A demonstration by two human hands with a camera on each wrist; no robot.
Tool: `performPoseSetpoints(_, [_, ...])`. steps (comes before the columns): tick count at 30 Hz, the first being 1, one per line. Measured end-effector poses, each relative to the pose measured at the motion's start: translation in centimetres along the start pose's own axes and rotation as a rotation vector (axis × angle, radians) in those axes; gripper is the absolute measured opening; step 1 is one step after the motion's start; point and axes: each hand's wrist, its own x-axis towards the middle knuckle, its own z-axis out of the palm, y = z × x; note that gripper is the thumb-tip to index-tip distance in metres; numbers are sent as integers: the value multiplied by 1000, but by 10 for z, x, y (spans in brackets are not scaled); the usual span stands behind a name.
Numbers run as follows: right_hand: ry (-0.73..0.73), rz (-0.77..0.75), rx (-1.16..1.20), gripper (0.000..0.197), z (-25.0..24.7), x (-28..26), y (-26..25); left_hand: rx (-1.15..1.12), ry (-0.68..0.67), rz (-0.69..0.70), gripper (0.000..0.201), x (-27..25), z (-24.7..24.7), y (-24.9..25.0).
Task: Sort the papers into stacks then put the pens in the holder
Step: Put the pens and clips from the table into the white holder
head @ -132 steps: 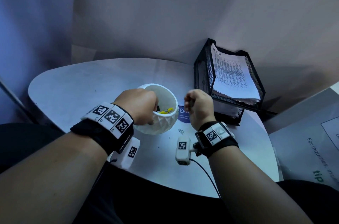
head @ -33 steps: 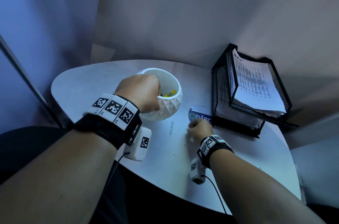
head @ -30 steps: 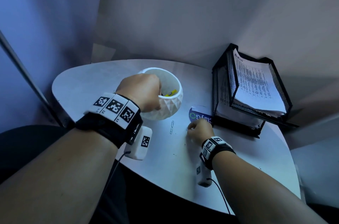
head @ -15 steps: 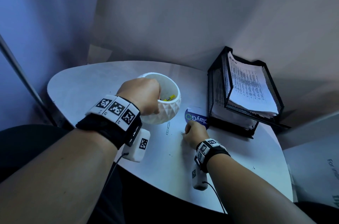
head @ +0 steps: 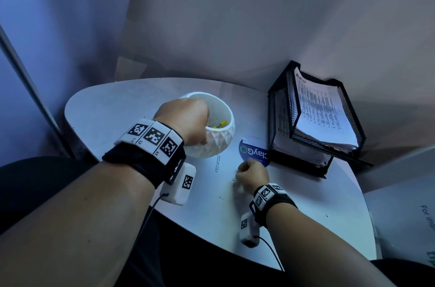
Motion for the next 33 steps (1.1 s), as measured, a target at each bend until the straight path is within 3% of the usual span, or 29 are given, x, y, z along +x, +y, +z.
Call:
performPoseSetpoints(3, [-80,-112,6,20,-2,1,8,-3,7,3,23,1,-1,-1])
performPoseSetpoints(5, [-122,-211,-93,10,-4,-1,12,-4,11,1,23,1,-1,0])
performPoseSetpoints(8, [-107,-326,-231,15,-5,-2,18,-5,7,-2,24,2,1,2])
performPoseSetpoints(16, [-124,-231,-289,22,-2,-6,5,30,-13,0,22,-3,3,5])
performPoseSetpoints(22, [-130,-134,-227,9,6,-13,9,20,-12,-5,23,-4,2,5])
performPoseSetpoints(24, [-108,-11,46,10,6,-14,7,11,-5,-6,24,-4,2,5])
performPoseSetpoints(28, [-66,259,981,23,1,-10,-5,-5,-7,-12,23,-3,0,2])
performPoseSetpoints(33, [-96,273,1168,17,-1,-3,-26,-18,-3,-25,23,-1,-3,-3])
